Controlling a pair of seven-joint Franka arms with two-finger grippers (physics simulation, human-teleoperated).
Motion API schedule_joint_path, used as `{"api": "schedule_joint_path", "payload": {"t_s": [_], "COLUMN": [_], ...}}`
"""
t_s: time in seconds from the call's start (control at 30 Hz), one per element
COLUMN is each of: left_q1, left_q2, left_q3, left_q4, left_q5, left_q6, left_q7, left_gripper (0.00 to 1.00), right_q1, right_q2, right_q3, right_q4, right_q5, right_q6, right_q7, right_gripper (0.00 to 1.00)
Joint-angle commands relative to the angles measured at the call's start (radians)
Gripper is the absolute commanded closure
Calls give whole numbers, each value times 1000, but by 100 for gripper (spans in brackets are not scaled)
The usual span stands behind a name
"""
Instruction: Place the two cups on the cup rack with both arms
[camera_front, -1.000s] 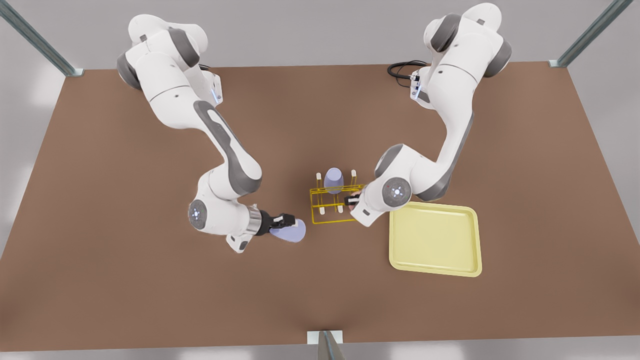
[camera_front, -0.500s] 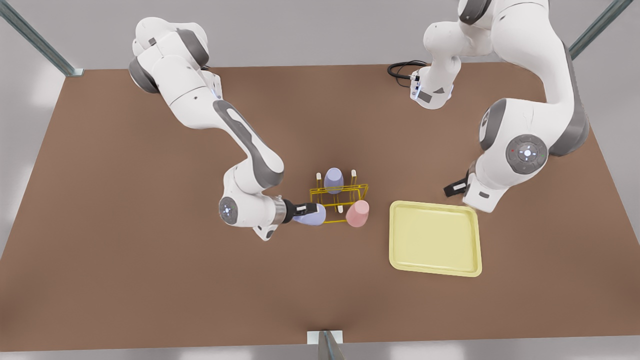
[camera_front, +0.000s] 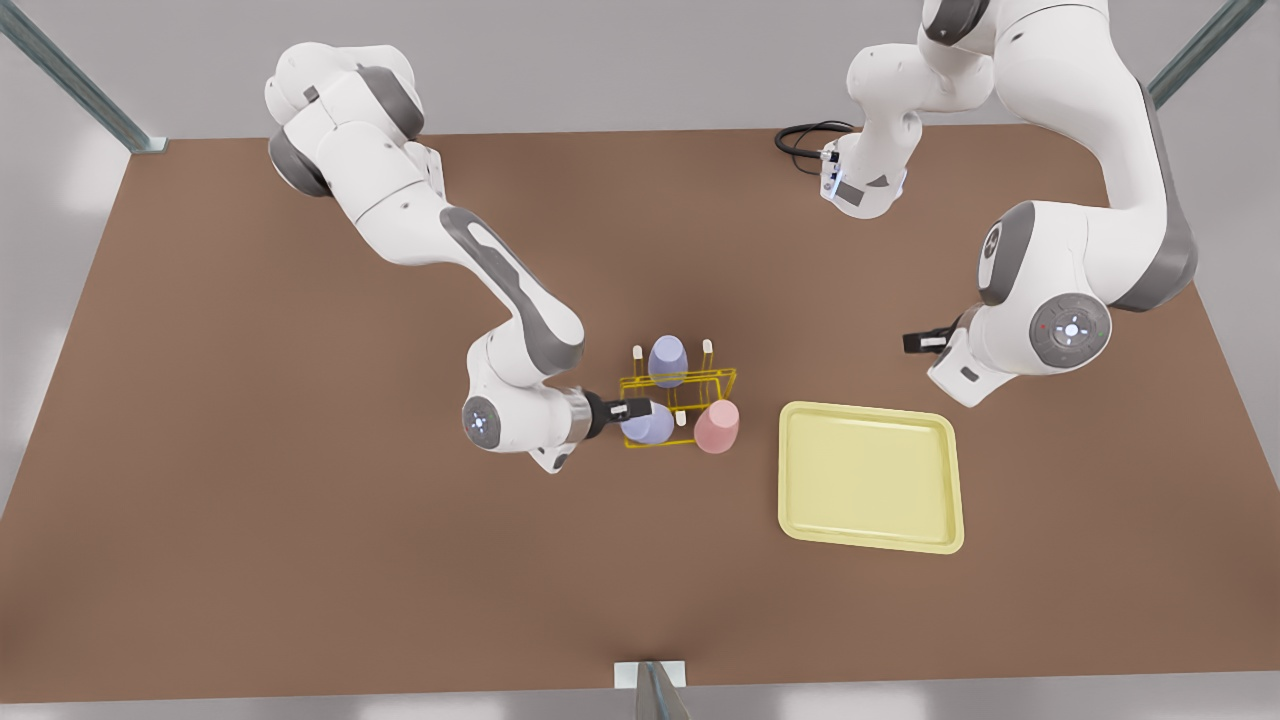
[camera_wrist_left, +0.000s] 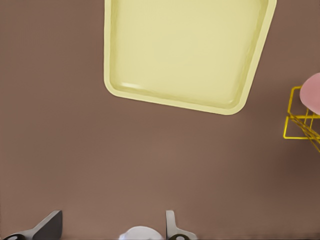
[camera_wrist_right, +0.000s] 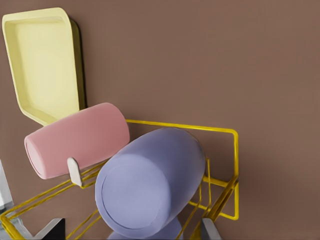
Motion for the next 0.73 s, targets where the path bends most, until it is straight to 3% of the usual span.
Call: {"api": "schedule_joint_path", "payload": {"t_s": [0.0, 0.13, 0.23, 0.3, 0.37, 0.5, 0.6, 0.7], "left_q1": [-1, 2, 2, 2, 2, 4, 4, 13], "left_q2": [-1, -1, -1, -1, -1, -1, -3, -6], "left_q3": [0, 0, 0, 0, 0, 0, 0, 0], "left_q4": [0, 0, 0, -1, -5, -6, -6, -6], "left_q5": [-1, 0, 1, -1, -1, -1, -1, 2], "left_q6": [-15, -17, -17, -17, -17, -17, -18, -18], "left_q7": [230, 230, 230, 230, 230, 230, 230, 232], "left_gripper": [0, 0, 0, 0, 0, 0, 0, 0], "right_q1": [-1, -20, -50, -113, -194, -248, -306, -314], "right_q2": [-1, -7, -82, -199, -236, -440, -690, -774], "right_q3": [4, 5, -19, -36, -35, -53, -59, -98], "right_q4": [8, 38, 97, 84, 103, 172, -58, -181], "right_q5": [2, 3, -65, -555, -808, -802, -725, -710], "right_q6": [-1, -4, -139, -380, -483, -736, -707, -651], "right_q7": [20, 19, 26, 19, -75, -118, -112, -112], "right_gripper": [0, 0, 0, 0, 0, 0, 0, 0]}}
